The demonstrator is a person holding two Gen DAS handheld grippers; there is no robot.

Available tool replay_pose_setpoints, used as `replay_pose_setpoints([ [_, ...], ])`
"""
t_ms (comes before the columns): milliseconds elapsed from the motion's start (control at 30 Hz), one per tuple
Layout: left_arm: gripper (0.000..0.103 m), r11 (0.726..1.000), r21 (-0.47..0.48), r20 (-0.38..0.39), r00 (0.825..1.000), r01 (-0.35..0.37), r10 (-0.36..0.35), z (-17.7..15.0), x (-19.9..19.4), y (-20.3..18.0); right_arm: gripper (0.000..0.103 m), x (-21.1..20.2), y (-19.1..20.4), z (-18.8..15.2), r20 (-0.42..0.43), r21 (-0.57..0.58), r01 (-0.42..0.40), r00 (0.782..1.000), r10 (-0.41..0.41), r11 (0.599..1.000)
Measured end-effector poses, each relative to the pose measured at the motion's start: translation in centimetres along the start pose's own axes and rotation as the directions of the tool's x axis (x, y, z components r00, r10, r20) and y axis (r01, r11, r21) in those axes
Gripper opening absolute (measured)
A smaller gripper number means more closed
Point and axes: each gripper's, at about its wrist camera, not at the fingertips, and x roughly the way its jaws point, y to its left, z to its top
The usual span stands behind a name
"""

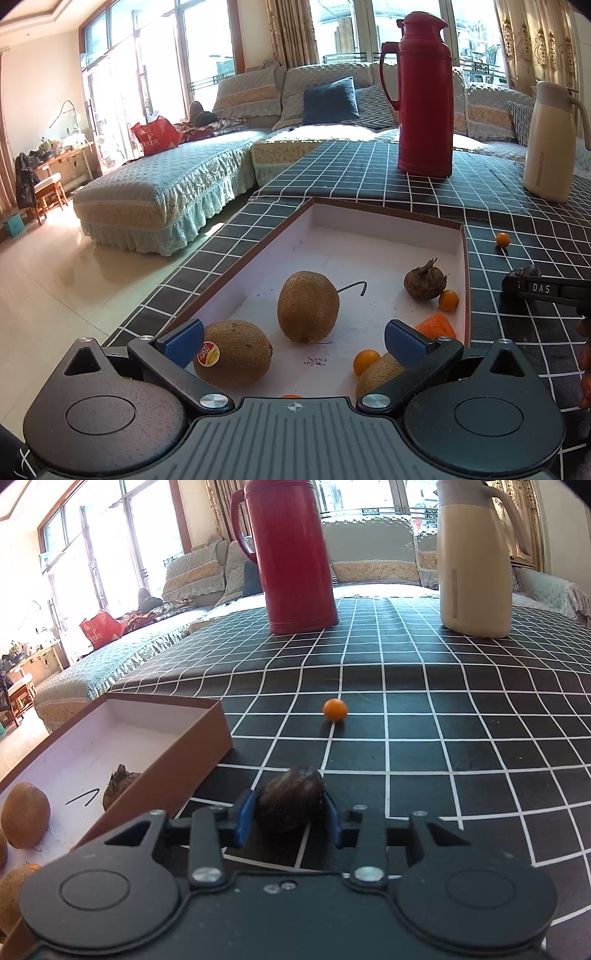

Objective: Organize fruits
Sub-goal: 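Move the right tool to the last dark nut and close on it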

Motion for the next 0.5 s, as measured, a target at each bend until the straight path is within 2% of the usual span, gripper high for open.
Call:
replay_pose_setpoints([
  [267, 0.103, 0.999, 0.035, 0.018, 1.000, 0.010, -0.011, 0.1, -0.5, -0.9, 0.037, -1.5, -2.0, -0.4, 0.029, 0.038, 0.077, 0.997, -0.078, 0.996],
  [400, 0.103, 0.998, 0.059, 0.024, 1.000, 0.017, -0.019, 0.2, -0.7, -1.9, 0.037, -2.6, -3.8, -0.8, 0.038, 0.051, 0.142, 0.989, -0.144, 0.989],
  [500, 0.103, 0.996, 0.083, 0.030, 0.999, 0.019, -0.022, 0.5, -0.9, -3.0, 0.037, -3.3, -4.8, -1.1, 0.047, 0.054, 0.215, 0.975, -0.217, 0.975],
])
